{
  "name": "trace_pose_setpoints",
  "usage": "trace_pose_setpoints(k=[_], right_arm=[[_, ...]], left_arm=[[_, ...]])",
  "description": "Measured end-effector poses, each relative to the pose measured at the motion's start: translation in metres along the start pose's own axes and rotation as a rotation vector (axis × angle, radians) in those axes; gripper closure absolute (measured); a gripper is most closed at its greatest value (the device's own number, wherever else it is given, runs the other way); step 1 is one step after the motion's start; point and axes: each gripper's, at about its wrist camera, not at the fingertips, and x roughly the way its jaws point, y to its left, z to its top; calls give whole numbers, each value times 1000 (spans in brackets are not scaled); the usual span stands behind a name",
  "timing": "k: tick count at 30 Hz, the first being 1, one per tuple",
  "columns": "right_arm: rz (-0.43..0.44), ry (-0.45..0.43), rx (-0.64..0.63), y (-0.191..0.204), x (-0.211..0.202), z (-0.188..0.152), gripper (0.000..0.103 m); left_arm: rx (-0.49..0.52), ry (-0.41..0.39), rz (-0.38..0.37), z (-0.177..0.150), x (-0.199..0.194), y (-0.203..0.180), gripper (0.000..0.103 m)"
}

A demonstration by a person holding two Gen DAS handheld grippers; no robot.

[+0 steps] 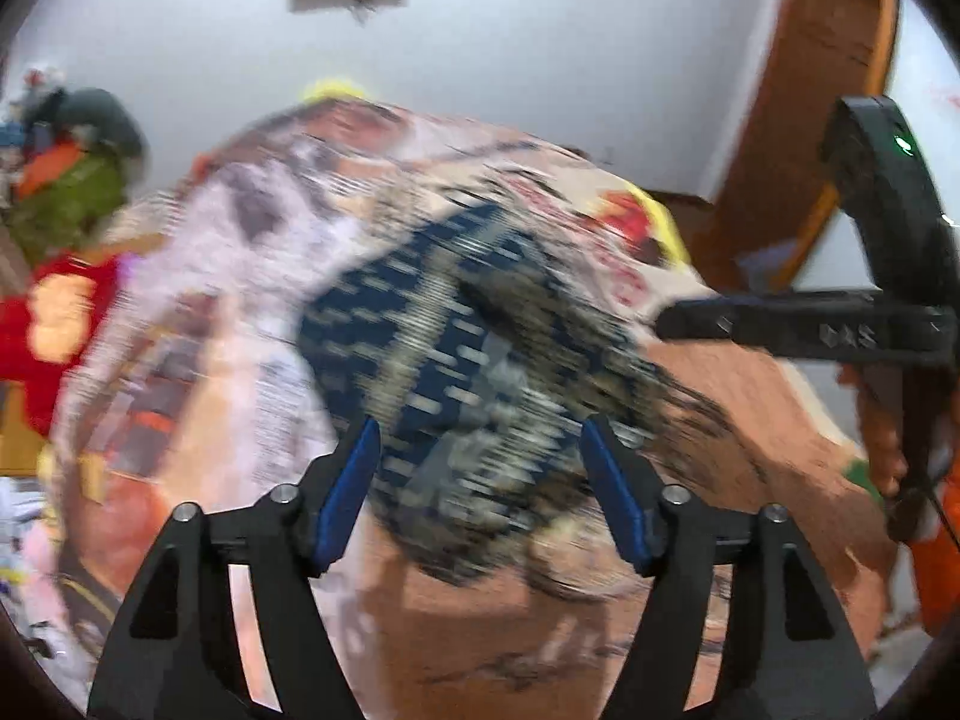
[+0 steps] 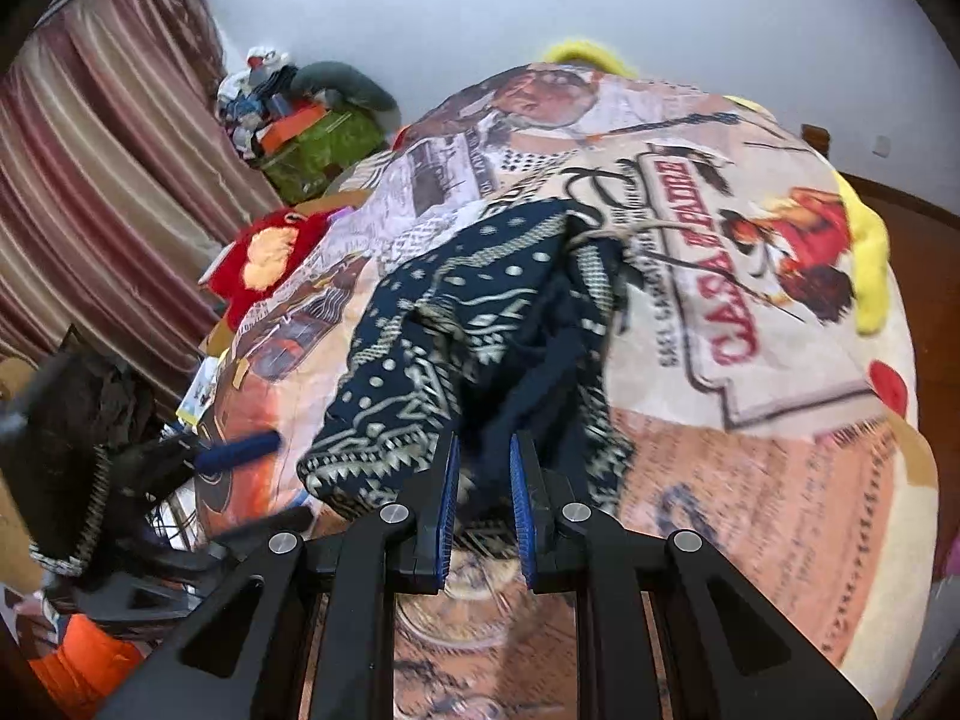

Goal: Fold large clothes

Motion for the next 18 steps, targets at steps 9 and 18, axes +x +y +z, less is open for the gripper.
trace_pose_setpoints(k=[9,18], right_arm=[[-2,-5,-27,24,44,25,89],[-21,104,-51,13,85,14,89]], left_arm=[[-139,222,-68,-12,85,43,33],[-139,188,-86,-36,88,40,31]])
